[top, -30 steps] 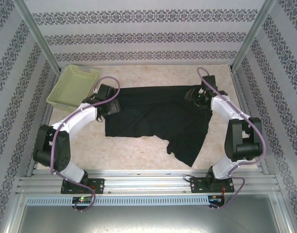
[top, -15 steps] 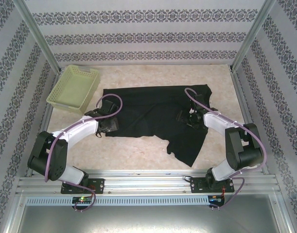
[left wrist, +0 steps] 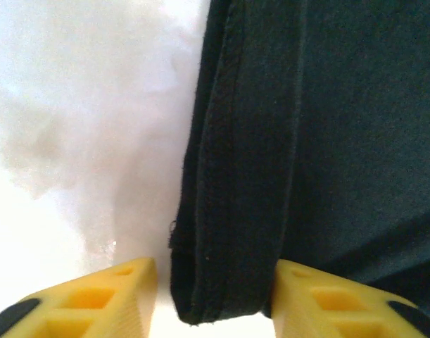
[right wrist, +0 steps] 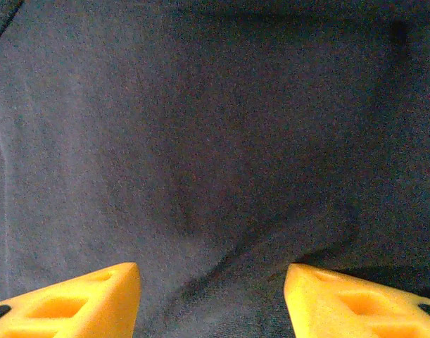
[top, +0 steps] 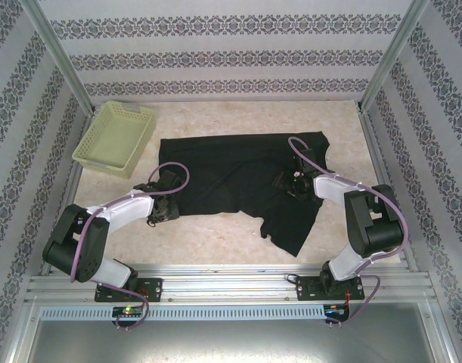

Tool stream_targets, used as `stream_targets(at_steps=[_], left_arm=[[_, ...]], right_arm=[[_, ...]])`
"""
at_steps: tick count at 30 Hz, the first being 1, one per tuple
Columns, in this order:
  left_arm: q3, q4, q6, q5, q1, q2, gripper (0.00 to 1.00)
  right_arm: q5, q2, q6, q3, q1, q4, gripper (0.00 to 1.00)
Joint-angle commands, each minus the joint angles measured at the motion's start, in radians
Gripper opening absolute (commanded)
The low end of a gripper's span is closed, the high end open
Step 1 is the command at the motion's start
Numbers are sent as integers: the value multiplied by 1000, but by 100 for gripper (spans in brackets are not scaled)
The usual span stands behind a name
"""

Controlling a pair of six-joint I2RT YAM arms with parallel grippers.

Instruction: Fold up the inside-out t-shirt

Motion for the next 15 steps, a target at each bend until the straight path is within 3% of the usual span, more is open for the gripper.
stream_targets(at_steps=[1,5,15], left_arm=[[-29,5,-17,-35,8,-29,37],[-38,3,-36,-50,23,-47,29],[-111,-25,-130,-109,80,-159,34]], right_arm=[[24,46,38,8,-6,-19,58],[30,56,50,23,-7,-30,56],[61,45,95,24,-6,-51,54]])
